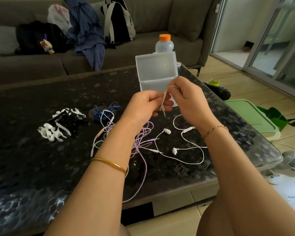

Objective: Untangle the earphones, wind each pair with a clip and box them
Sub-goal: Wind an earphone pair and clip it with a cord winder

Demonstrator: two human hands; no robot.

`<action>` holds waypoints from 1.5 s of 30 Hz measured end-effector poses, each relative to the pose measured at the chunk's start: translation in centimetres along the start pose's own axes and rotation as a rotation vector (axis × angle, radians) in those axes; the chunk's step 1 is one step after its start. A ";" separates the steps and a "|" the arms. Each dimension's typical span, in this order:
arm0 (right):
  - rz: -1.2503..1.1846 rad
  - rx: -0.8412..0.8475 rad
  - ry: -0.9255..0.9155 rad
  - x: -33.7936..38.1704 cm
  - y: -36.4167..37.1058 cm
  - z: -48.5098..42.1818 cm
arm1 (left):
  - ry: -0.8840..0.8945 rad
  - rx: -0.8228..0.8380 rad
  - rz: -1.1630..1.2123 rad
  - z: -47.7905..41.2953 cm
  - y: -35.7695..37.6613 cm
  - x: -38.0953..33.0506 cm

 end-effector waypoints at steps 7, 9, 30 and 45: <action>-0.181 -0.015 0.080 -0.8 0.5 -0.3 | -0.141 0.118 0.309 0.5 0.3 0.0; -0.264 0.010 0.122 -1.0 0.5 -0.3 | -0.165 0.148 0.348 0.8 0.2 -0.1; -0.037 0.447 0.105 1.6 2.5 1.2 | 0.116 -0.335 -0.134 0.8 -3.7 -0.3; -0.056 -0.019 0.053 -0.4 1.4 -0.6 | -0.120 0.093 0.108 1.0 -1.4 0.1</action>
Point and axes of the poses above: each hand's wrist, its own z-axis away from the middle knuckle, its own y-axis out of the palm, x = y × z, the point moved 6 cm from there along -z, towards the middle knuckle, and after that the axes turned 11 degrees about y, right-handed, at the moved point
